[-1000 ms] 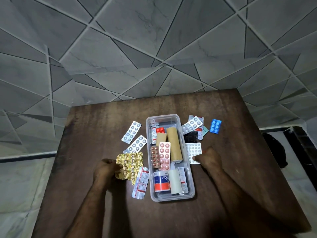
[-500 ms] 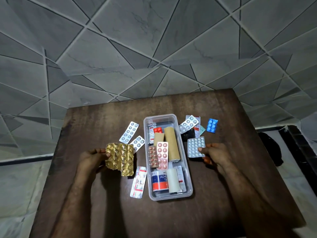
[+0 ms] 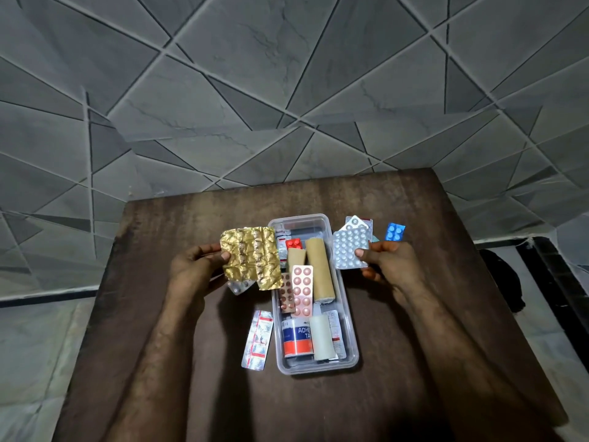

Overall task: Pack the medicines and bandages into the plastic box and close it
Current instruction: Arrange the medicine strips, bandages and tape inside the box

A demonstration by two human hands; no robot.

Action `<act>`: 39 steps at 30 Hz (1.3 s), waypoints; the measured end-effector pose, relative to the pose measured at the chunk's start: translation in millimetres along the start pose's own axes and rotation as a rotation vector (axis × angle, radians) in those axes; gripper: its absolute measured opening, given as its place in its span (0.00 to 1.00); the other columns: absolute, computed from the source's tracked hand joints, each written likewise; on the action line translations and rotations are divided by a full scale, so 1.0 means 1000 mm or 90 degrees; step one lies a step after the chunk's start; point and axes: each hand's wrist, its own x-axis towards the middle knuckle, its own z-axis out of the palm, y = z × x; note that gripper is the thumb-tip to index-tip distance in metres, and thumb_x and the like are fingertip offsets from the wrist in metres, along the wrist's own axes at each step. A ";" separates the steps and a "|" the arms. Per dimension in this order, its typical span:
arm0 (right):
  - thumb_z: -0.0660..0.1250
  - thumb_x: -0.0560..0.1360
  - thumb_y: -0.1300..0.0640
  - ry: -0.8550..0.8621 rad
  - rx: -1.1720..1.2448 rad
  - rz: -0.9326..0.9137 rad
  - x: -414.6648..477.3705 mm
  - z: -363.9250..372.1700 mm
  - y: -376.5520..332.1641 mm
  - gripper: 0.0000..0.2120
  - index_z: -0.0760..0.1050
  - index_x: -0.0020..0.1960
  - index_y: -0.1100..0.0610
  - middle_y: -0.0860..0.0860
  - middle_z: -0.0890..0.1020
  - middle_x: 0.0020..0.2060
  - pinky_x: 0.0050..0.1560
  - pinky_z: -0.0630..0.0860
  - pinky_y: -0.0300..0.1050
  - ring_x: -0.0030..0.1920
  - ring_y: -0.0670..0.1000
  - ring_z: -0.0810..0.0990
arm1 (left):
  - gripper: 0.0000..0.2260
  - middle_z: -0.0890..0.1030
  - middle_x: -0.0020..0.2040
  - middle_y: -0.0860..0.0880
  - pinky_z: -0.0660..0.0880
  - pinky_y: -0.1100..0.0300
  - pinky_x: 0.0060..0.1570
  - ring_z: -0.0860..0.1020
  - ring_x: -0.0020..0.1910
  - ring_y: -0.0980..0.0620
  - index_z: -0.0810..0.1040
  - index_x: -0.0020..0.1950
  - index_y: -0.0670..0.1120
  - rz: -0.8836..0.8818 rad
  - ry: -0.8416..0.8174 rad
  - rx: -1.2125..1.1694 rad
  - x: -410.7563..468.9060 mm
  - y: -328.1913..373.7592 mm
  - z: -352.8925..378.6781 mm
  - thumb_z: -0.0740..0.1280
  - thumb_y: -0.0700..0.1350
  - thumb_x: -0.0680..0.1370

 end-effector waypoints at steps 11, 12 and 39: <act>0.68 0.73 0.69 -0.020 -0.077 -0.028 0.017 0.049 -0.011 0.08 0.74 0.40 0.58 0.55 0.80 0.38 0.29 0.80 0.39 0.33 0.50 0.78 | 0.06 0.82 0.39 0.44 0.77 0.64 0.25 0.81 0.28 0.54 0.77 0.47 0.42 -0.032 -0.058 0.021 0.011 -0.019 0.046 0.65 0.32 0.76; 0.68 0.73 0.69 -0.021 -0.081 -0.023 0.018 0.052 -0.011 0.08 0.74 0.41 0.58 0.55 0.80 0.38 0.29 0.80 0.39 0.33 0.50 0.78 | 0.06 0.82 0.38 0.44 0.77 0.64 0.25 0.81 0.28 0.55 0.77 0.47 0.41 -0.032 -0.064 0.029 0.012 -0.020 0.050 0.65 0.32 0.76; 0.65 0.73 0.64 0.042 -0.506 -0.275 0.036 0.056 -0.002 0.13 0.80 0.57 0.60 0.56 0.83 0.53 0.47 0.67 0.36 0.55 0.55 0.80 | 0.10 0.81 0.50 0.45 0.78 0.53 0.45 0.80 0.48 0.43 0.82 0.51 0.46 0.329 -0.043 0.750 0.035 -0.046 0.101 0.67 0.44 0.71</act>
